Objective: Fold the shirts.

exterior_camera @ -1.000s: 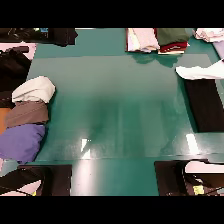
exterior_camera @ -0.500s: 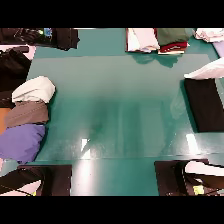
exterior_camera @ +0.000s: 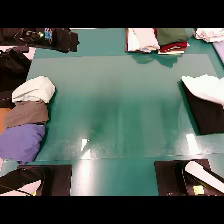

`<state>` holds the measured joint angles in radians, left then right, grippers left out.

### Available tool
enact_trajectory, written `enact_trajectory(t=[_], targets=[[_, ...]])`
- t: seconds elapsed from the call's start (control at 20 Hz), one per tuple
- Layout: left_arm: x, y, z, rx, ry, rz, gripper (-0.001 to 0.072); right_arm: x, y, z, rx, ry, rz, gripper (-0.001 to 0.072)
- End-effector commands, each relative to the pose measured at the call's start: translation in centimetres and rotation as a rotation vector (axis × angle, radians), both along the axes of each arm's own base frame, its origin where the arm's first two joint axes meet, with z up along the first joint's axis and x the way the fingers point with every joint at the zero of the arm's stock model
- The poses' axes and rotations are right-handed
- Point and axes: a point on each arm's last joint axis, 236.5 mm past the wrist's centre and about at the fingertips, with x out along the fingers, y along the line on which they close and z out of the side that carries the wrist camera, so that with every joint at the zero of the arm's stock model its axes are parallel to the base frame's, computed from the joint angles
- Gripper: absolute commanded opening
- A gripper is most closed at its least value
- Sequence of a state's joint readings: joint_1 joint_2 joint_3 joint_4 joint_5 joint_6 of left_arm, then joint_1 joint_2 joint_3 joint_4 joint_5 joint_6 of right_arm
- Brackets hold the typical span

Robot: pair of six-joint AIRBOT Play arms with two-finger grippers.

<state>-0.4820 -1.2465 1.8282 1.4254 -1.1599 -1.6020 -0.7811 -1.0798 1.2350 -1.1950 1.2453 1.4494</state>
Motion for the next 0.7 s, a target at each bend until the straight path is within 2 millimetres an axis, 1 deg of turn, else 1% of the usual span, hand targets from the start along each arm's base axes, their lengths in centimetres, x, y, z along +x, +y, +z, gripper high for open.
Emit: enact_trajectory(t=[0.0,0.05,0.1,0.15,0.2,0.25,0.3,0.35,0.4,0.45,0.5,0.55,0.65], targets=[[0.0,0.0,-0.1,0.011,-0.003,-0.008,0.0027,-5.6,-0.5,-4.5,0.044,0.108,-0.099,0.0486],[0.0,0.0,-0.1,0.01,-0.004,-0.008,0.0027,-7.3,-1.3,-5.7,0.037,0.151,-0.134,0.0582],[0.0,0.0,0.0,0.01,-0.005,-0.007,0.0027,-8.2,-1.7,-6.2,0.048,0.161,-0.163,0.0595],[0.0,0.0,0.0,0.01,-0.005,-0.008,0.0027,-8.8,-2.1,-5.9,0.058,0.145,-0.195,0.0594],[0.0,0.0,-0.1,0.011,-0.005,-0.008,0.0027,-8.5,-2.1,-5.1,0.063,0.105,-0.208,0.0594],[0.0,0.0,-0.1,0.011,-0.003,-0.008,0.0027,-7.6,-1.9,-3.5,0.063,0.045,-0.207,0.0593],[0.0,0.0,-0.1,0.011,-0.003,-0.008,0.0027,-6.1,-1.3,-1.6,0.06,-0.026,-0.189,0.0593],[0.0,0.0,-0.1,0.011,-0.004,-0.008,0.0028,-4.6,-0.2,0.5,0.056,-0.088,-0.145,0.0593],[0.0,0.0,-0.1,0.01,-0.004,-0.008,0.0028,-2.9,1.5,2.5,0.055,-0.15,-0.089,0.0593],[0.0,0.0,0.0,0.009,-0.006,-0.008,0.0028,-1.0,4.1,4.6,0.061,-0.21,-0.01,0.0593],[0.0,0.0,0.0,0.008,-0.008,-0.007,0.0028,0.5,7.0,6.2,0.064,-0.254,0.075,0.0593],[0.0,0.0,0.0,0.009,-0.007,-0.007,0.0028,1.7,10.1,7.4,0.054,-0.279,0.172,0.0593],[-0.1,0.0,-0.1,0.006,0.003,-0.004,0.0028,3.5,16.5,8.8,0.053,-0.316,0.36,0.0592]])
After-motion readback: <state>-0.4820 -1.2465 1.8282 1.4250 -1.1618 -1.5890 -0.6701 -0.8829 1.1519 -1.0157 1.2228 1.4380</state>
